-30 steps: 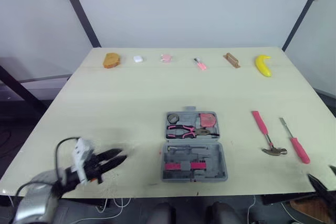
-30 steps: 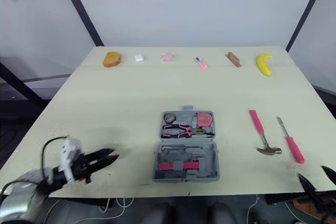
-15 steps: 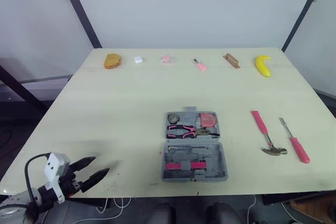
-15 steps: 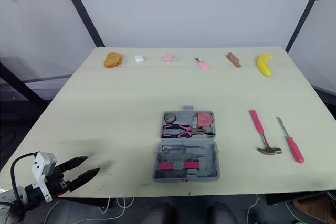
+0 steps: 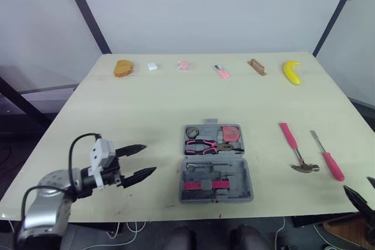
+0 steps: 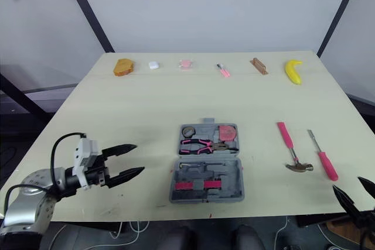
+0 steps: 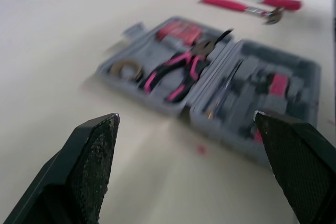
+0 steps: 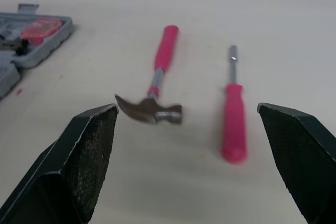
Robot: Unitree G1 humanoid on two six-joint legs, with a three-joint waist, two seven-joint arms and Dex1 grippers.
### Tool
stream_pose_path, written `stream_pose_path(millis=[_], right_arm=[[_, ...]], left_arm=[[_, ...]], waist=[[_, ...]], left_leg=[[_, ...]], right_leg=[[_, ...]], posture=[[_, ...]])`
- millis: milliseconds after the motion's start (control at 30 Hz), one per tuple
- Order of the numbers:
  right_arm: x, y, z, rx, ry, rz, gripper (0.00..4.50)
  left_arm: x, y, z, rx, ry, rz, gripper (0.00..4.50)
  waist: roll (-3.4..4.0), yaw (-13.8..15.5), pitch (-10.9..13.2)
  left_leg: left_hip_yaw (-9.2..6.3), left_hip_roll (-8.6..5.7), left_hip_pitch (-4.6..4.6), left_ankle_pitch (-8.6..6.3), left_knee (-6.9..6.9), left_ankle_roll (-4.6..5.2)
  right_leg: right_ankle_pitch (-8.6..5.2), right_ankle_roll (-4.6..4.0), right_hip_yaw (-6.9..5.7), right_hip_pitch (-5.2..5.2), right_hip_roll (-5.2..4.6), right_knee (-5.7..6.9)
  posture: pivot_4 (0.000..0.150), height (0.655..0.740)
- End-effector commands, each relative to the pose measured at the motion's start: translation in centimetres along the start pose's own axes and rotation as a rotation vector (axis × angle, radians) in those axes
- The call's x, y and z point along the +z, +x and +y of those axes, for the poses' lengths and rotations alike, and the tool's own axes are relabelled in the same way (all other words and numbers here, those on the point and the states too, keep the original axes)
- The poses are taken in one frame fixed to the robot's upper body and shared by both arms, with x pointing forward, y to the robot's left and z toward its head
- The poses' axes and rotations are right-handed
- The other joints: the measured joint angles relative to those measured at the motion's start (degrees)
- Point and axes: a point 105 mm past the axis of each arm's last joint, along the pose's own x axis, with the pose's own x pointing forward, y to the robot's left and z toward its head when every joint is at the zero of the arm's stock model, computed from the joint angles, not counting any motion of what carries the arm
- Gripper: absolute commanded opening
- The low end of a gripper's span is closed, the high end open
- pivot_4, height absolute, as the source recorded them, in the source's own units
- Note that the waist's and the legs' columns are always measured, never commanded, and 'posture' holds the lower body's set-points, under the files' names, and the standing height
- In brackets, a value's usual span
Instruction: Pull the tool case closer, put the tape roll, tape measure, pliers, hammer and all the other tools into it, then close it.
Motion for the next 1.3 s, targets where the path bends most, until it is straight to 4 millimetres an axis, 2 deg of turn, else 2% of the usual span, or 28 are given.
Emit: stream_pose_path(millis=[33,200,467,567,733,933,1033,1300], right_arm=[[0.4,2.0,0.2,-0.035,-0.048,0.028,4.5],[0.3,5.6,0.9,-0.047,-0.042,0.068,4.5],[-0.5,8.9,0.8,-0.102,0.004,0.18,4.5],[-1.6,9.9,0.6,-0.133,0.029,0.269,4.5],[-1.8,11.2,1.4,-0.113,0.038,0.277,4.5],[-3.2,11.3,1.2,-0.119,0.064,0.311,4.5],[-4.3,11.2,1.3,-0.118,0.104,0.35,3.74],[-5.9,10.9,1.3,-0.122,0.101,0.395,0.08]], left_arm=[[1.9,1.0,-1.1,-0.118,0.051,-0.026,4.41],[4.3,2.5,-2.4,-0.284,0.098,-0.049,4.41],[7.3,3.5,-3.1,-0.425,0.184,-0.054,4.41],[8.8,4.2,-3.5,-0.458,0.228,-0.082,4.41],[9.1,4.6,-4.2,-0.488,0.225,-0.089,4.41],[9.3,4.5,-4.3,-0.493,0.218,-0.09,4.41],[9.3,4.4,-4.2,-0.492,0.214,-0.092,4.5],[9.4,4.2,-4.2,-0.488,0.212,-0.094,4.5]], waist=[[0.02,-0.1,0.0],[0.0,-0.1,0.1],[0.0,-0.1,0.1],[-0.05,-0.2,0.1],[-0.02,-0.3,0.1],[-0.03,-0.2,0.1],[-0.04,-0.2,0.1],[-0.29,-0.3,0.0]], left_leg=[[0.02,0.0,-0.01,0.0,0.0,0.0],[-0.02,-0.02,-0.11,0.0,-0.05,0.0],[-0.05,-0.09,-0.12,0.0,-0.04,0.0],[-0.06,-0.23,-0.14,0.01,-0.03,0.0],[-0.12,-0.31,-0.14,0.01,-0.04,0.0],[-0.13,-0.32,-0.16,0.01,-0.03,0.0],[-0.15,-0.32,-0.15,0.01,-0.02,0.0],[-0.16,-0.31,-0.12,0.01,0.0,0.0]], right_leg=[[0.0,0.0,-0.02,-0.03,0.01,0.0],[0.0,0.0,-0.09,-0.15,0.07,0.0],[-0.01,0.0,-0.1,-0.16,0.1,0.05],[0.0,0.01,-0.11,-0.17,0.11,0.05],[0.0,0.0,-0.12,-0.17,0.1,0.07],[0.0,0.01,-0.15,-0.18,0.09,0.07],[0.0,0.01,-0.16,-0.17,0.09,0.08],[0.0,0.01,-0.17,-0.14,0.11,0.11]], posture=[[0.15,0.74],[0.15,0.74],[0.15,0.74],[0.15,0.74],[0.15,0.74],[0.15,0.74],[0.15,0.74],[0.15,0.74]])
